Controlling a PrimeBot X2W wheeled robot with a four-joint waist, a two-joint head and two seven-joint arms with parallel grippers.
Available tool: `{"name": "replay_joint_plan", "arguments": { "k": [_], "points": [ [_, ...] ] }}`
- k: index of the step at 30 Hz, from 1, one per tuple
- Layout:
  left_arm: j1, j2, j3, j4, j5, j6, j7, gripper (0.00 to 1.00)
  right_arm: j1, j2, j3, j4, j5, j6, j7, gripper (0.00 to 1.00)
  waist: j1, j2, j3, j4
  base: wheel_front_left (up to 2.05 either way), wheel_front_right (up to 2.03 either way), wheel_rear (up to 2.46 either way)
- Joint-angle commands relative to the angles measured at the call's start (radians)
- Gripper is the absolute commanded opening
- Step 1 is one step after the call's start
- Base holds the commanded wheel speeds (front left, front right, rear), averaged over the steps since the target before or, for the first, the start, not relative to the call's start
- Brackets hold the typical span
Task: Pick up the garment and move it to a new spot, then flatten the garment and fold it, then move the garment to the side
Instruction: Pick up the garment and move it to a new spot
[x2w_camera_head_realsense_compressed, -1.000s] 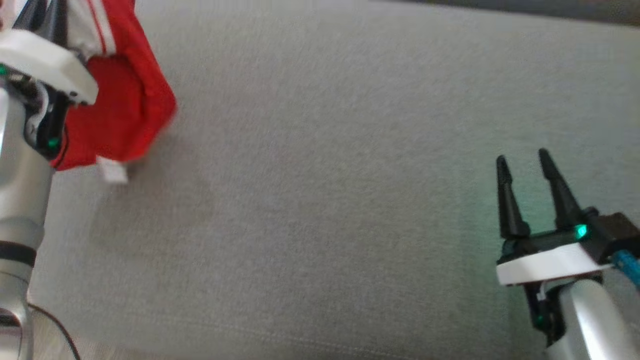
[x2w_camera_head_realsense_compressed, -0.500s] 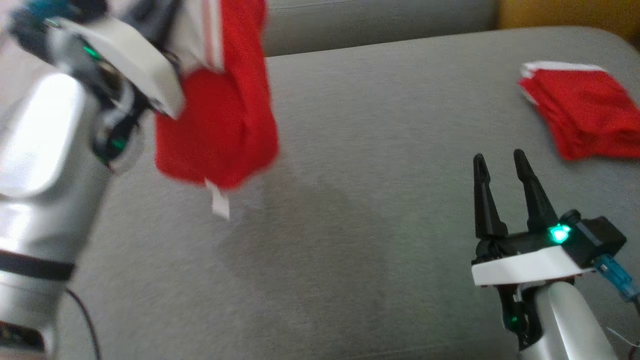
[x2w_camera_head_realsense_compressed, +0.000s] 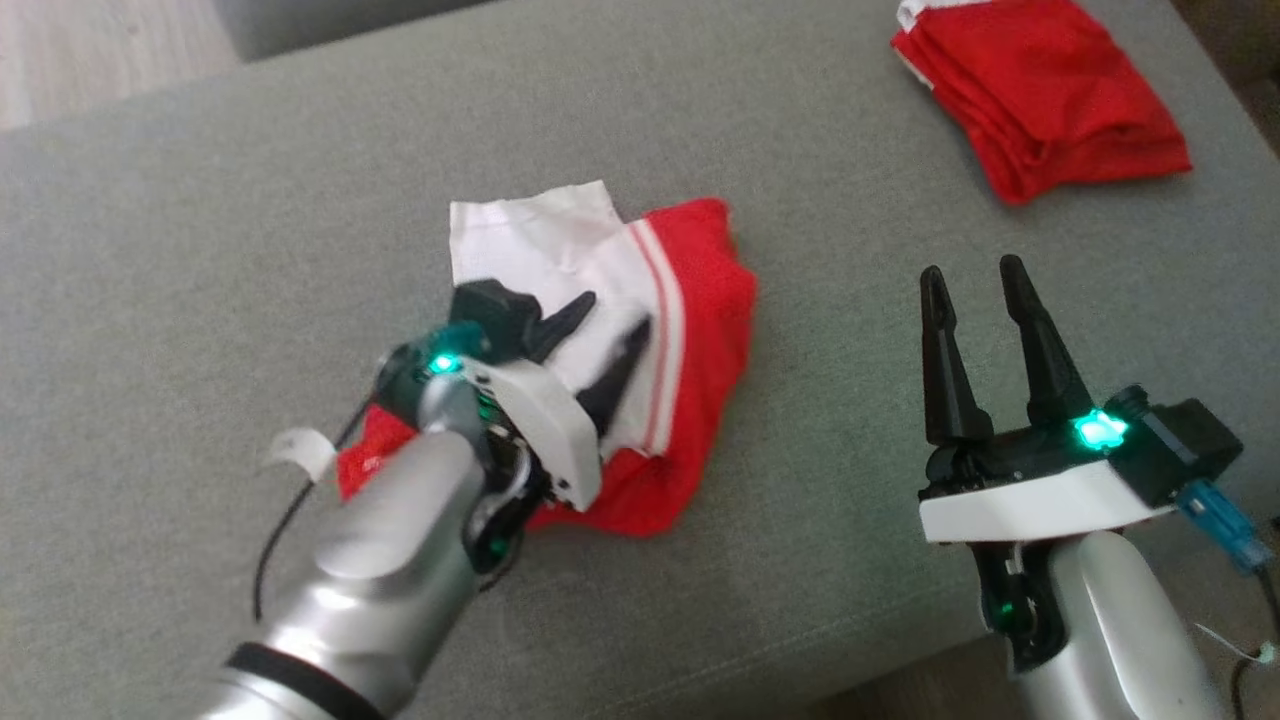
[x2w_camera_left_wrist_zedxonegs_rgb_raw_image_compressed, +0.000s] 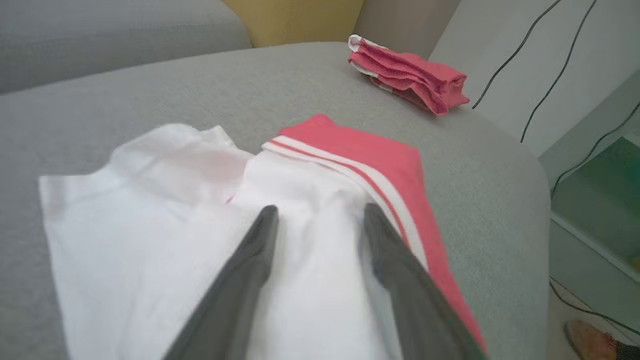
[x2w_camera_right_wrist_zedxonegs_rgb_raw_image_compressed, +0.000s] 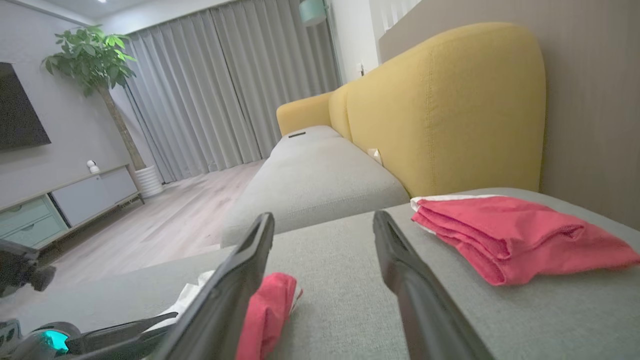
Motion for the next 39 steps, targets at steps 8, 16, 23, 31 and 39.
{"name": "replay_joint_plan", "arguments": {
  "k": [8, 16, 23, 31, 39],
  "points": [
    [0.043, -0.026, 0.089, -0.066, 0.035, 0.095, -0.149, 1.00, 0.048, 0.004, -0.004, 0.038, -0.005, 0.007, -0.006, 1.00, -0.0004, 0.0000, -0.147, 0.127, 0.00, 0.00, 0.00],
    [0.346, 0.051, 0.334, -0.378, 0.179, 0.221, -0.151, 1.00, 0.131, 0.004, -0.045, 0.079, -0.030, 0.007, -0.006, 1.00, -0.0004, 0.0000, -0.272, 0.264, 0.00, 0.00, 0.00],
    [0.604, 0.061, 0.498, -0.583, 0.303, 0.214, -0.151, 1.00, 0.185, 0.004, -0.069, 0.086, -0.071, 0.007, -0.006, 1.00, -0.0004, 0.0000, -0.298, 0.335, 0.00, 0.00, 0.00],
    [0.750, -0.010, 0.609, -0.691, 0.403, 0.181, -0.151, 1.00, 0.230, 0.004, -0.078, 0.081, -0.078, 0.007, -0.006, 1.00, -0.0004, 0.0000, -0.302, 0.363, 0.00, 0.00, 0.00],
    [0.764, -0.046, 0.643, -0.675, 0.461, 0.142, -0.151, 1.00, 0.237, 0.004, -0.062, 0.094, -0.086, 0.007, -0.006, 1.00, -0.0004, 0.0000, -0.310, 0.360, 0.00, 0.00, 0.00]
  ]
}}
